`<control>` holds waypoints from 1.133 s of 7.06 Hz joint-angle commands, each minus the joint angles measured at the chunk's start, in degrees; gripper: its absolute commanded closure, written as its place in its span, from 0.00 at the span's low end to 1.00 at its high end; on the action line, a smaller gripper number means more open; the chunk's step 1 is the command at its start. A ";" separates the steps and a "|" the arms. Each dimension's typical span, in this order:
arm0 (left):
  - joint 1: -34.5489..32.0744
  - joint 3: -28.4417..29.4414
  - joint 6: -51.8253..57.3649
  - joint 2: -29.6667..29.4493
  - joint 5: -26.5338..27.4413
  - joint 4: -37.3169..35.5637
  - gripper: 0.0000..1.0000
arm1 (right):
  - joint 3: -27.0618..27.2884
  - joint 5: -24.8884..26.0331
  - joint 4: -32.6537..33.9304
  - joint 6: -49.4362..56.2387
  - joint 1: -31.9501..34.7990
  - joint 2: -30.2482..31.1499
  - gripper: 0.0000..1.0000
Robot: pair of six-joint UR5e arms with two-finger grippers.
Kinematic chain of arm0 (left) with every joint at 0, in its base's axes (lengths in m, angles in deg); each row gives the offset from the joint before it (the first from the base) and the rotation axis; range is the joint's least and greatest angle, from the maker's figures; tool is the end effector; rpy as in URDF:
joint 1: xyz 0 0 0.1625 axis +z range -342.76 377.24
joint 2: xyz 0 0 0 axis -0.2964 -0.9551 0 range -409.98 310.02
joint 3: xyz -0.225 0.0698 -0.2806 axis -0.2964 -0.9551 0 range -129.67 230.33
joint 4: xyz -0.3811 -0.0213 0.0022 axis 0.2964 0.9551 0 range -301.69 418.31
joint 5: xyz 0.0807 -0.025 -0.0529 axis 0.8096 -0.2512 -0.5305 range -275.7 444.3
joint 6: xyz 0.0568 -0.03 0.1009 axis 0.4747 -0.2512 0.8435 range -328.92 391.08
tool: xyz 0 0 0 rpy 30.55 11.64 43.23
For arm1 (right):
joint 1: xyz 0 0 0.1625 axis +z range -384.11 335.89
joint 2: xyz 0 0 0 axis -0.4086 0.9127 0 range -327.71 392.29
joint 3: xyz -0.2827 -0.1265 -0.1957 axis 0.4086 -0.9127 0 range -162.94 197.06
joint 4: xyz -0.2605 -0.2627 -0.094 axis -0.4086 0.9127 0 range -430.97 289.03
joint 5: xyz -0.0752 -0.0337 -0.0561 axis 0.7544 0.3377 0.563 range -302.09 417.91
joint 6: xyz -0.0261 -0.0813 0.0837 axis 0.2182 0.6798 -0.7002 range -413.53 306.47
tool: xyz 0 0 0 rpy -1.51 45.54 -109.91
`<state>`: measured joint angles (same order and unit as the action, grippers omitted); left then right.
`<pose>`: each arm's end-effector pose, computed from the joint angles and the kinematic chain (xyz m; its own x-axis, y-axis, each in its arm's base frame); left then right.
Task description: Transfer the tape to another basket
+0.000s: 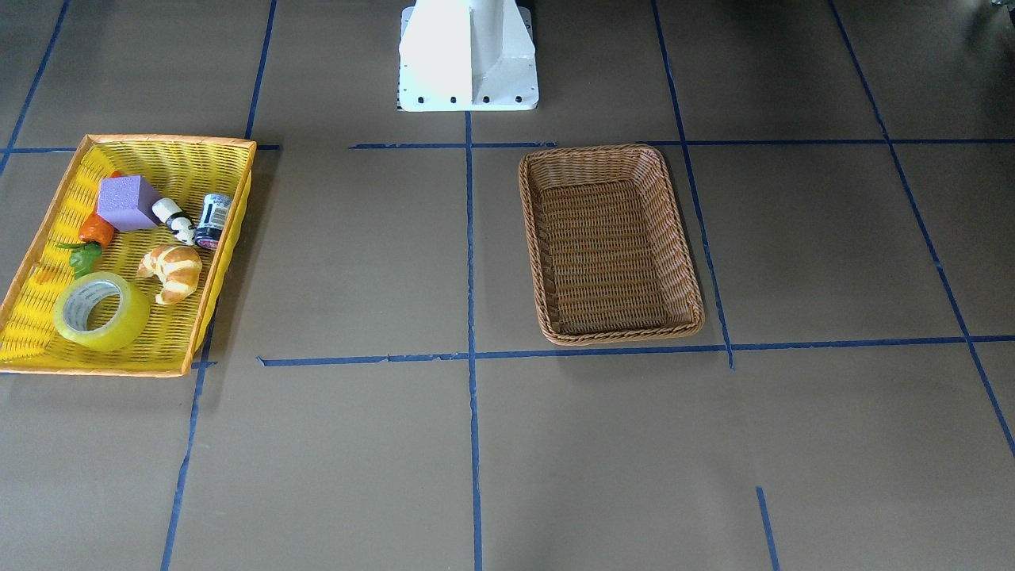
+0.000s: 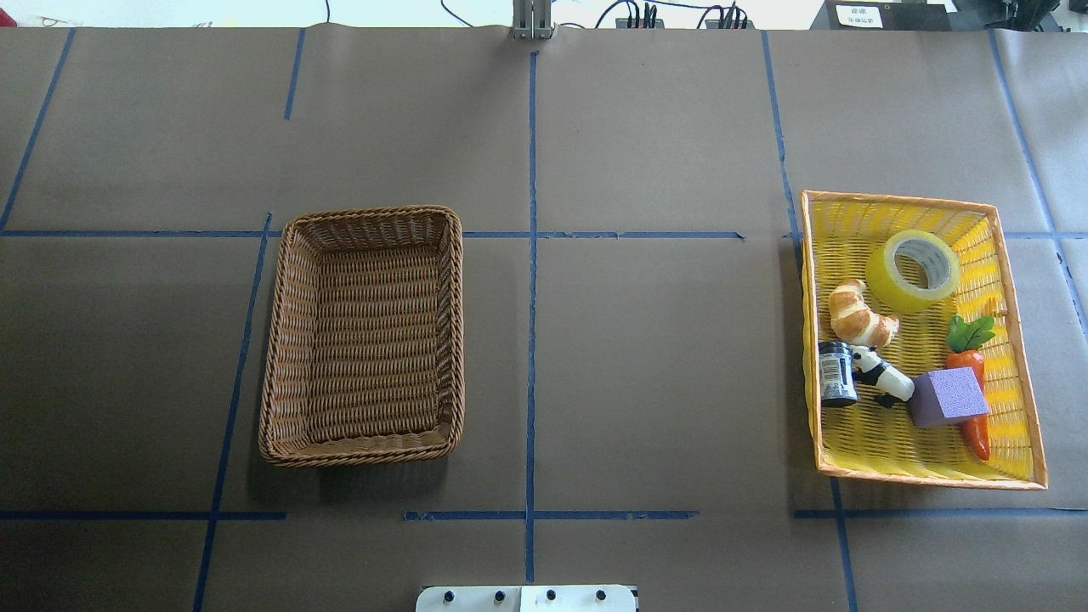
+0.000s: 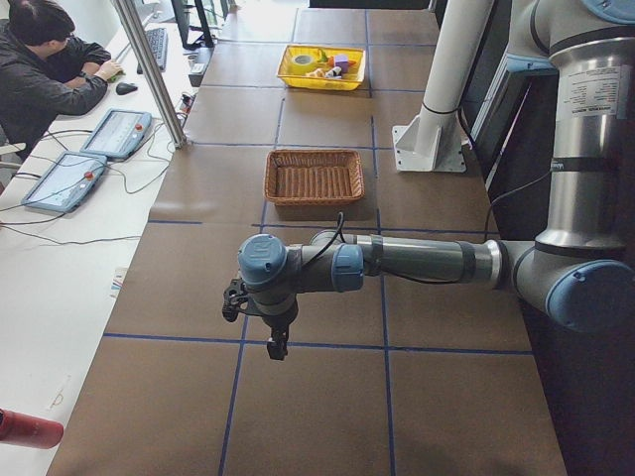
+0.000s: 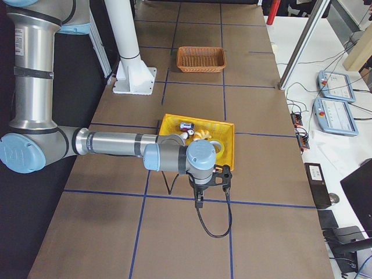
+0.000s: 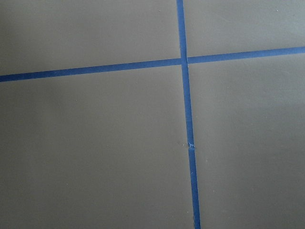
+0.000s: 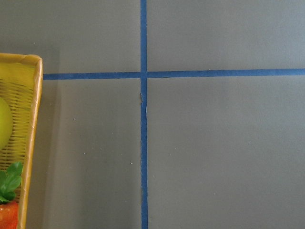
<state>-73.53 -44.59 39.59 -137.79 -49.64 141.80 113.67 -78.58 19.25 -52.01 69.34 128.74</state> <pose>-0.0561 -0.4363 0.6040 0.7134 0.0928 -0.6946 -0.0931 0.9950 0.0373 0.0716 -0.4126 0.6080 0.6886 0.0158 0.7250 -0.0421 0.9990 0.0181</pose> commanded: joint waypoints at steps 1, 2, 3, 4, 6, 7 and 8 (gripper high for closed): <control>0.07 0.08 0.02 0.00 0.00 0.09 0.00 | 0.07 -0.62 -0.13 -0.10 -0.02 -0.20 0.00; -0.02 0.09 0.02 0.00 -0.09 0.09 0.00 | 0.07 -0.62 -0.13 -0.19 -0.02 -0.21 0.00; -0.02 0.09 0.02 0.00 -0.09 0.18 0.00 | 0.16 -0.62 -0.13 -0.28 -0.02 -0.21 0.00; -0.02 0.09 0.02 -0.09 -0.17 0.18 0.00 | 0.07 -0.62 -0.13 -0.54 -0.02 -0.21 0.00; 0.07 -0.18 -0.16 -0.09 -0.44 0.18 0.00 | -0.11 -0.28 -0.74 -0.37 -1.85 -0.47 0.00; -0.02 -0.18 -0.07 -0.09 -0.44 0.26 0.00 | 0.15 -0.36 -3.71 -2.37 -2.39 -1.08 0.00; 0.07 -0.18 0.01 -0.09 -0.61 0.27 0.00 | 1.46 -0.01 -3.47 -4.74 -5.35 -5.44 0.00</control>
<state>-73.50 -44.73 39.53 -137.87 -50.09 142.04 114.06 -78.88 16.57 -54.34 66.62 126.87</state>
